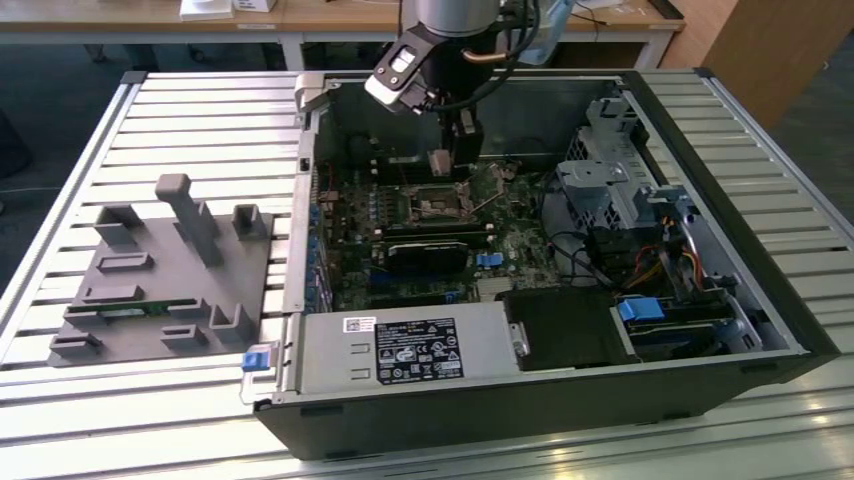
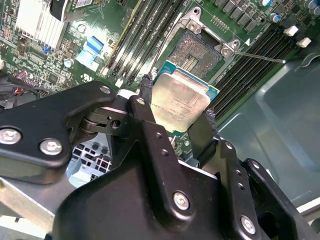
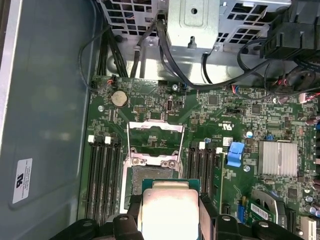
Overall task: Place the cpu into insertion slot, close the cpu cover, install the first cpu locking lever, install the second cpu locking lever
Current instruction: 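Place the cpu into insertion slot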
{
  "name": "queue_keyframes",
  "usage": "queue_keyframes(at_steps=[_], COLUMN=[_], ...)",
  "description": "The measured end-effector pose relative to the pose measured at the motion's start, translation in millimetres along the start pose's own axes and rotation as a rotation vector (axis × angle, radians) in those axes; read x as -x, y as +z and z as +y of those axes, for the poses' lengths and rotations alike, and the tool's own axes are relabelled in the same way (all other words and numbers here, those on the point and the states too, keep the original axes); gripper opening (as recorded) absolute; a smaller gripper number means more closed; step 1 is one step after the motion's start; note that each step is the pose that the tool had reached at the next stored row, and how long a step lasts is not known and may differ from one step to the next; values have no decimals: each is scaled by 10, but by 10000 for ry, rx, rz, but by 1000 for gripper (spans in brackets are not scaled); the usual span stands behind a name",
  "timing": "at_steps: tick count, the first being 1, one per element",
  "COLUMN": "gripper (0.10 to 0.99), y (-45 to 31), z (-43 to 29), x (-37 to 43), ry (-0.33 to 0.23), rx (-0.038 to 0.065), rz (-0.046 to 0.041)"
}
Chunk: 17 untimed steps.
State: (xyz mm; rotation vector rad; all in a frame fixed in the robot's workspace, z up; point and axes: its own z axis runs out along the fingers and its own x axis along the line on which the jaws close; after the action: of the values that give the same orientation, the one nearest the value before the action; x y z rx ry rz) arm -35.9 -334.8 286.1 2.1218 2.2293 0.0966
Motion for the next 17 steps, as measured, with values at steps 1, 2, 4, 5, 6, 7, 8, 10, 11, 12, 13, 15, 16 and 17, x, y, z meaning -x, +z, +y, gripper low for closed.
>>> queue_keyframes(at_steps=[1,2,4,5,6,7,8,10,11,12,13,15,16,17], gripper=[537,537,537,537,537,537,537,537,537,537,537,537,537,537], y=[3,5,13,16,20,24,29,39,42,44,46,51,52,55], z=[0,-1,-7,-7,-8,-8,-9,-9,-10,-10,-10,-11,-11,-11], x=[0,0,-1,-1,0,0,0,0,0,0,0,-1,-1,-1], ry=[0,0,2,1,0,0,0,0,0,-1,0,0,0,0], rx=[0,0,2,2,0,0,1,0,0,-1,-1,0,0,0], rz=[0,-1,2,2,0,1,1,0,0,-1,-1,0,0,0])
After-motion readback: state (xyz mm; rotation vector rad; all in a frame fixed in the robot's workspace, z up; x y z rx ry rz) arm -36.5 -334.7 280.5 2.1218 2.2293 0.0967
